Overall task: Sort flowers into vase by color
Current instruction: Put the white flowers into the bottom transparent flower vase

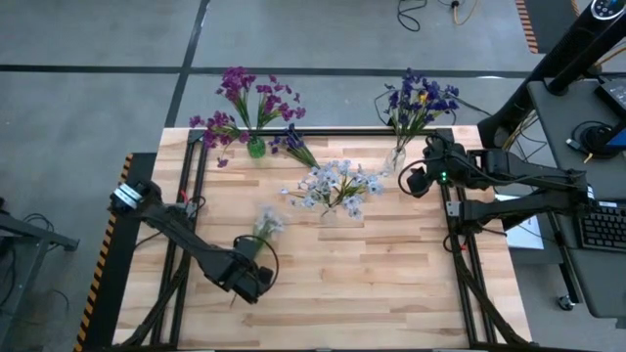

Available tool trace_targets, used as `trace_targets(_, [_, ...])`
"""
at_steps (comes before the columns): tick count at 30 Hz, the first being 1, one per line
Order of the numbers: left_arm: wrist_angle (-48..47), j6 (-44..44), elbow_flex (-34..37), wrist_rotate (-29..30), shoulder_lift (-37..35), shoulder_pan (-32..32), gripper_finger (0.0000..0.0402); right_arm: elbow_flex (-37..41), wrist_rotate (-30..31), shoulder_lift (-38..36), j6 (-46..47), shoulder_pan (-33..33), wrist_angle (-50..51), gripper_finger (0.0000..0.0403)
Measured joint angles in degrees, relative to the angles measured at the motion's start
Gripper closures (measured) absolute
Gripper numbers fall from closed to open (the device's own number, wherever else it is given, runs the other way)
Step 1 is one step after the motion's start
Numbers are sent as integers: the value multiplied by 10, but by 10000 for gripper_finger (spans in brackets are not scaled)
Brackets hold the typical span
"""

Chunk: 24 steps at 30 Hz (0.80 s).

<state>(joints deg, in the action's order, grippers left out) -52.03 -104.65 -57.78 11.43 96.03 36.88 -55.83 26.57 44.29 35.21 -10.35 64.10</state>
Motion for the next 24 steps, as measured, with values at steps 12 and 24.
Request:
trace_targets(12, [-31,20,-36,160,-142,81,400,22,6,-2,6,28,-1,188])
trace_targets(24, [21,267,-38,499,-183,183,401,30,6,-4,12,151,-93,188])
